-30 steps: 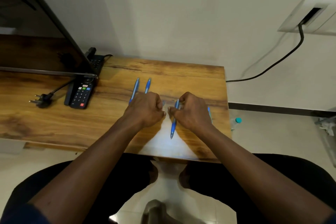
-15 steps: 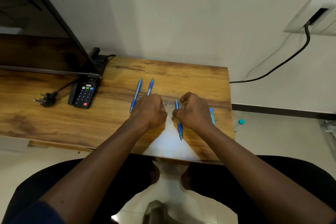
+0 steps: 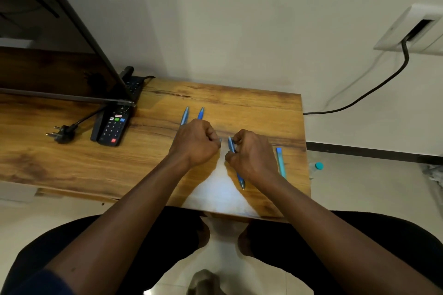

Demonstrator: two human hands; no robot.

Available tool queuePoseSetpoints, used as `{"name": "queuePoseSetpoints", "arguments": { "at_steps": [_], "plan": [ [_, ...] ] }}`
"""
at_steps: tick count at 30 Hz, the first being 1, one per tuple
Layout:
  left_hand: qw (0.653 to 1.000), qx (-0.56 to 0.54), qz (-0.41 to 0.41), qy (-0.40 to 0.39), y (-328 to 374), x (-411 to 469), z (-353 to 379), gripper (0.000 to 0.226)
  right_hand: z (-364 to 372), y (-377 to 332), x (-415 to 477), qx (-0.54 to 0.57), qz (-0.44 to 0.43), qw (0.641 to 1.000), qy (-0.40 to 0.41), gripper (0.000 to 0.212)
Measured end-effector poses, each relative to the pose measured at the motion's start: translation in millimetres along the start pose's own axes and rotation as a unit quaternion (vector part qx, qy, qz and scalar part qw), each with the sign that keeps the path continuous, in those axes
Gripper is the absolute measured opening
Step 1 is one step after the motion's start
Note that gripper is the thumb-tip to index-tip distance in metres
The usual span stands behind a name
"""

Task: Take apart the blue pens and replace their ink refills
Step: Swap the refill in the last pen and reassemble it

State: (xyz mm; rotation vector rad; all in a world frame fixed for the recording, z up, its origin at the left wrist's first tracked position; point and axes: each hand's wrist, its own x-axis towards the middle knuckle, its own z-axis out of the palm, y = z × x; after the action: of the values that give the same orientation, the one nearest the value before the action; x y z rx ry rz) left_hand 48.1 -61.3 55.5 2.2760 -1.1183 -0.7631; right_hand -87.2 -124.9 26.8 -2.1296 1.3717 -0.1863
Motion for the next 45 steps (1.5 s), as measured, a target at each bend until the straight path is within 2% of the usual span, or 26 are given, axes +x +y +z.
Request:
{"name": "queuePoseSetpoints", "arguments": {
  "at_steps": [3,6,10,13,16,22,26,38,45],
  "plan": [
    [0.987,-0.155,-0.028,0.006,3,1,-6,0.012,-5,-1,1,0.038,0.021,0.999,-0.003,0.034],
    [0.951,-0.306,-0.042,0.019,8,3,-15,0.011,-14,-1,3,0.111,0.05,0.993,0.001,0.011],
    [0.911,-0.41,-0.027,0.027,16,4,-26,0.009,-29,1,1,0.228,0.065,0.972,0.003,0.007],
    [0.914,-0.405,-0.009,0.018,21,4,-27,0.01,-40,-2,-1,0.302,0.056,0.951,0.004,0.011],
    [0.916,-0.401,0.013,0.02,26,4,-22,0.005,-47,-8,-3,0.294,0.017,0.956,0.017,0.015],
    [0.876,-0.48,0.033,-0.005,32,3,-25,0.005,-55,-16,-9,0.247,-0.057,0.966,0.053,0.016],
    [0.85,-0.525,0.019,-0.036,34,-1,-27,0.01,-59,-17,-9,0.242,-0.077,0.964,0.083,0.017],
    [0.761,-0.641,-0.034,-0.1,38,-5,-25,0.02,-68,-19,-10,0.233,-0.113,0.962,0.088,0.015],
    [0.763,-0.636,-0.045,-0.101,38,-5,-28,0.011,-70,-17,-11,0.231,-0.143,0.958,0.089,0.017]
  ]
}}
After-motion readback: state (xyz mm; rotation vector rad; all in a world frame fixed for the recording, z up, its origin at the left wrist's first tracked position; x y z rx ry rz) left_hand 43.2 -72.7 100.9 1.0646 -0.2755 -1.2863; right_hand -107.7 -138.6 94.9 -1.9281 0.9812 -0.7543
